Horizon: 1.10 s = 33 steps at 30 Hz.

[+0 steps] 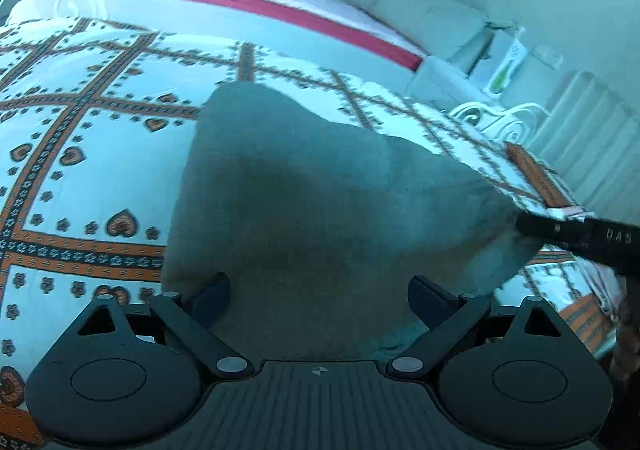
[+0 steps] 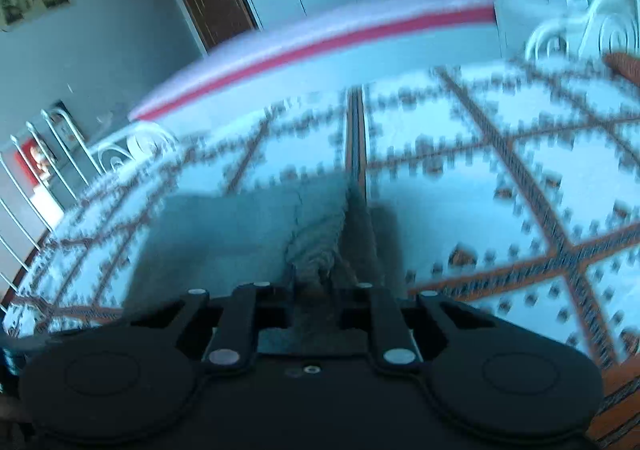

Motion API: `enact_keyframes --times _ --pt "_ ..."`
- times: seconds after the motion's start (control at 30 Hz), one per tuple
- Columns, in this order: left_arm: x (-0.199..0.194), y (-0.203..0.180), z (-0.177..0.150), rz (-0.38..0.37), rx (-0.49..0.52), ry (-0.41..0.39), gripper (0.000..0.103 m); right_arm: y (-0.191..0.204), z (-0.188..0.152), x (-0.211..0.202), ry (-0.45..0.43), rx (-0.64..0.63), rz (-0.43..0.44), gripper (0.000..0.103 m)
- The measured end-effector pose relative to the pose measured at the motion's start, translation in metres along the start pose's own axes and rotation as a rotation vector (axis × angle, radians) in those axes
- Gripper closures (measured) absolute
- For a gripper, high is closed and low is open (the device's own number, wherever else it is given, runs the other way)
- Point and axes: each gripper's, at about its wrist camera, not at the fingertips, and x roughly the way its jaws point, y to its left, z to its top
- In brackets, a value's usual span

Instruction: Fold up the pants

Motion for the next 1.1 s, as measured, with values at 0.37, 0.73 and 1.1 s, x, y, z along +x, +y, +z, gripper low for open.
enact_keyframes --times 0.37,0.73,1.1 --pt "0.001 -0.012 -0.008 0.015 0.088 0.037 0.008 -0.029 -0.020 0.017 0.067 0.095 -0.024 0.053" --pt "0.004 -0.011 -0.009 0.027 0.100 0.033 0.006 -0.080 -0.020 0.070 0.192 0.421 0.154 0.066" --pt "-0.004 -0.005 0.005 0.043 0.010 -0.054 0.004 -0.044 -0.002 0.017 0.036 0.241 0.157 0.095"
